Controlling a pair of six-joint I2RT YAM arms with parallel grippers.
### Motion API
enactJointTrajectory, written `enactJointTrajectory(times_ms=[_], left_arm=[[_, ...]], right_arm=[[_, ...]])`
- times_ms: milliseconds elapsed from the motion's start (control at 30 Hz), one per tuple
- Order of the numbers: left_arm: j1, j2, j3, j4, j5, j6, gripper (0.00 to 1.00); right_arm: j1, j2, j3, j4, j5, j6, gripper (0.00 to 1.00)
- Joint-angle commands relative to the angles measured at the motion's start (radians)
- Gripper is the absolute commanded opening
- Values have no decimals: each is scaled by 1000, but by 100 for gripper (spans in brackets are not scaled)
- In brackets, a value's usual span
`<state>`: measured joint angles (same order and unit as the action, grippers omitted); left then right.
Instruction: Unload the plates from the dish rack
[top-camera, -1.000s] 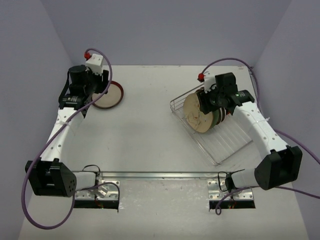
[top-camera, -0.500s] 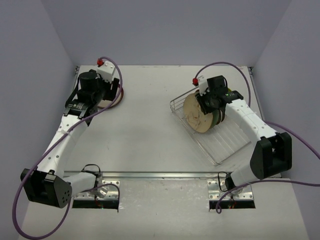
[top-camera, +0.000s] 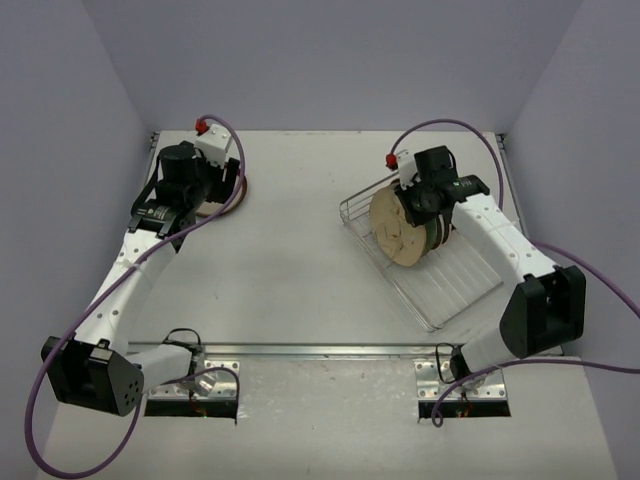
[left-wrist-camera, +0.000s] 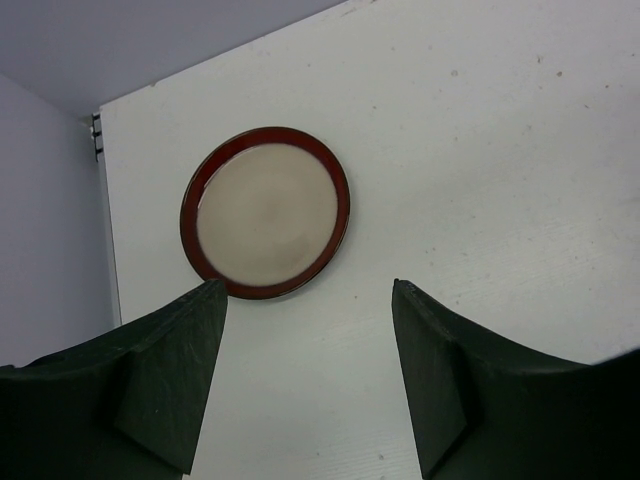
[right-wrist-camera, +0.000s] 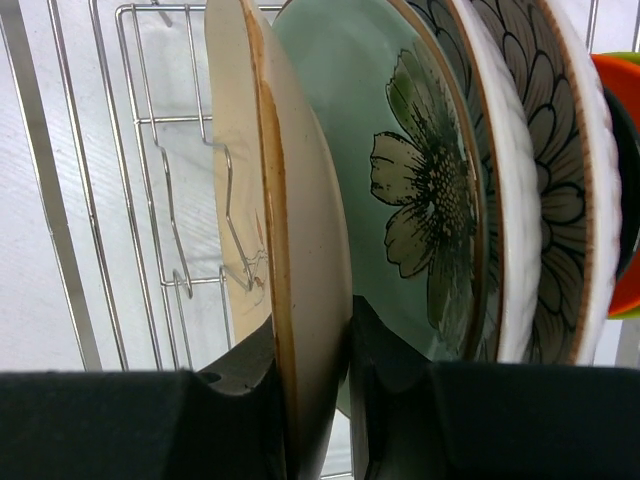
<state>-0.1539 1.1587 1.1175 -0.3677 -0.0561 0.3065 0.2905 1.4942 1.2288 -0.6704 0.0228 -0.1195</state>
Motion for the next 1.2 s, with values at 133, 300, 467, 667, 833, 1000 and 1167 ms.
enactJointTrajectory(times_ms=[133,300,467,667,833,1000,1167], left_arm=[[-7,-16,13,11,40,-26,65],[-7,-9,32,3,52,-39,67],[-7,-8,75,-26,280,-66,67],[-10,-8,124,-47,667,-122,71],[-57,65,196,-96,802,-163,70],[-129,133,227,-138,821,-169,69],[-197,195,234,-155,857,-180,66]], right_arm=[[28,-157,142,49,-88,20,0],[37,-200,161,96,-47,-22,0],[38,-225,215,110,-80,-25,0],[38,-201,270,36,-417,87,0],[41,-176,246,71,-630,196,0],[50,-142,255,81,-729,223,0],[58,-141,223,119,-787,241,0]])
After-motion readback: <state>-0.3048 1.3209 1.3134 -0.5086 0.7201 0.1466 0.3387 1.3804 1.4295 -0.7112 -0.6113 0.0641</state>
